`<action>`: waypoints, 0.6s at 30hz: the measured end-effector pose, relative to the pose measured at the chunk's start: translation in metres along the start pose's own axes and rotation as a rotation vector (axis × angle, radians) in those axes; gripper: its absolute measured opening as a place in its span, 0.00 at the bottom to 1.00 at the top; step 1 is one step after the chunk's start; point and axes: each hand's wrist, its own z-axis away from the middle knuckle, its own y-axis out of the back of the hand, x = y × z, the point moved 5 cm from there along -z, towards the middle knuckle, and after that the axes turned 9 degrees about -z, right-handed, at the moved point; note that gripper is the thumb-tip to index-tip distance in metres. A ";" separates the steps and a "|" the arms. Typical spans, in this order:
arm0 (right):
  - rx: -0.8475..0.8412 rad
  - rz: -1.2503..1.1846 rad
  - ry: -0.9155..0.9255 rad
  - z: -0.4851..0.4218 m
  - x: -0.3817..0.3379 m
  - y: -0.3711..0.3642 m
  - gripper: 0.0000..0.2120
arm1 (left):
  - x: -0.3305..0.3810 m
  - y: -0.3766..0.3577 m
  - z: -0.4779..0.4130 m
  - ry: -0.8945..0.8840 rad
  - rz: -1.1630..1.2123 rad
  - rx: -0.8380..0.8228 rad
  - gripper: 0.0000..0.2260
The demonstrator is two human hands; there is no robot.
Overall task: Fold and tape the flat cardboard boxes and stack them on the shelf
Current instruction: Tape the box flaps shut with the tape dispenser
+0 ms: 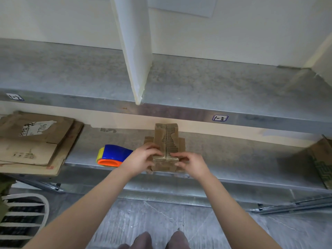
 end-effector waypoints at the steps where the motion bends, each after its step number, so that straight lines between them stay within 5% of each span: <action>1: 0.030 0.022 0.006 -0.002 0.000 0.000 0.18 | 0.001 0.000 -0.001 0.008 -0.003 0.043 0.20; 10: 0.361 -0.104 -0.025 0.010 0.006 -0.023 0.16 | 0.005 -0.018 -0.001 0.186 0.121 0.272 0.13; 16: 0.291 -0.106 -0.010 0.005 0.005 -0.017 0.11 | -0.006 -0.015 0.006 0.252 0.251 0.236 0.30; 18: 0.307 -0.073 -0.008 0.004 0.004 -0.016 0.11 | -0.005 -0.018 0.005 0.292 0.285 0.216 0.28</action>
